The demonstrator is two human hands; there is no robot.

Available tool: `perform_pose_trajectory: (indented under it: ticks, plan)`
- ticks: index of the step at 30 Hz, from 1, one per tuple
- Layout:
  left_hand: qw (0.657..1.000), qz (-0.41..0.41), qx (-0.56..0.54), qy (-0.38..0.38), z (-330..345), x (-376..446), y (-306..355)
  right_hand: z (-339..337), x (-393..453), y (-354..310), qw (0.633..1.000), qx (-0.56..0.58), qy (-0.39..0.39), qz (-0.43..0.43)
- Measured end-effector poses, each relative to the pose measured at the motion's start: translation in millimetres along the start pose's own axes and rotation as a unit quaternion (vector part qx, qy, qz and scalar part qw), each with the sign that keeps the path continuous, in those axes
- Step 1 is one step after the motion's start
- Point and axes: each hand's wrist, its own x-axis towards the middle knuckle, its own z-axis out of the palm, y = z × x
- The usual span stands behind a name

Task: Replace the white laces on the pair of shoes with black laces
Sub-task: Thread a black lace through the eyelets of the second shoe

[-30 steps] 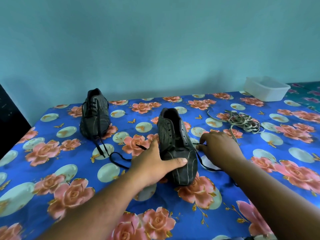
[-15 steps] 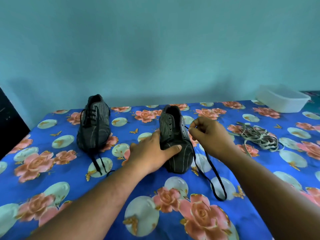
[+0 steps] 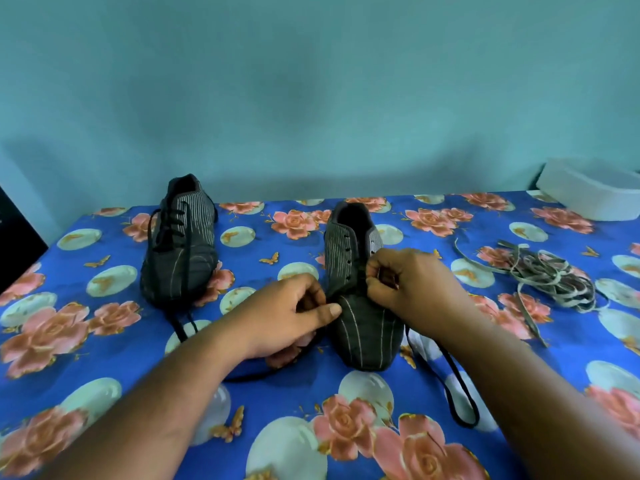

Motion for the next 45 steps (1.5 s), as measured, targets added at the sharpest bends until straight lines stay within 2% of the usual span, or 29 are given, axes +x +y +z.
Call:
perform_pose_trajectory:
  ticks: [2,4,6,8,11,13,15,18,26,39,42,45]
  plan:
    - [0.997,0.000,0.049,-0.063,-9,-2,-1,6,0,1,1.000,0.025,-0.002,0.000]
    - [0.987,0.001,0.137,-0.085,-17,-3,-2,10,-1,5,0.998,0.059,0.001,0.002]
    - [0.980,-0.015,0.177,-0.091,-25,-4,-5,11,-2,8,0.997,0.072,0.011,-0.003]
    - [0.975,-0.035,0.205,-0.076,-31,-3,-6,10,-3,10,0.997,0.076,0.023,-0.021]
    - [0.963,-0.049,0.266,-0.012,-40,-4,-8,13,-3,11,0.995,0.083,0.036,-0.039]
    - [0.984,-0.038,0.171,0.024,-37,-4,-10,16,-2,11,0.995,0.087,0.040,-0.038]
    - [0.992,0.022,0.089,0.084,-27,-1,-11,18,-3,10,0.994,0.091,0.045,-0.036]
    - [0.968,0.128,0.121,0.178,-5,14,-16,20,-3,9,0.993,0.107,0.050,-0.027]
    - [0.920,0.212,0.183,0.272,12,27,-13,22,-1,6,0.991,0.124,0.041,-0.016]
    - [0.923,0.226,0.114,0.289,16,24,-3,26,2,5,0.988,0.138,0.066,-0.026]
    - [0.929,0.205,0.101,0.292,19,22,-2,15,1,12,0.992,0.108,0.064,-0.026]
    - [0.945,0.154,0.000,0.287,18,23,-2,8,-1,25,0.996,0.049,0.071,-0.012]
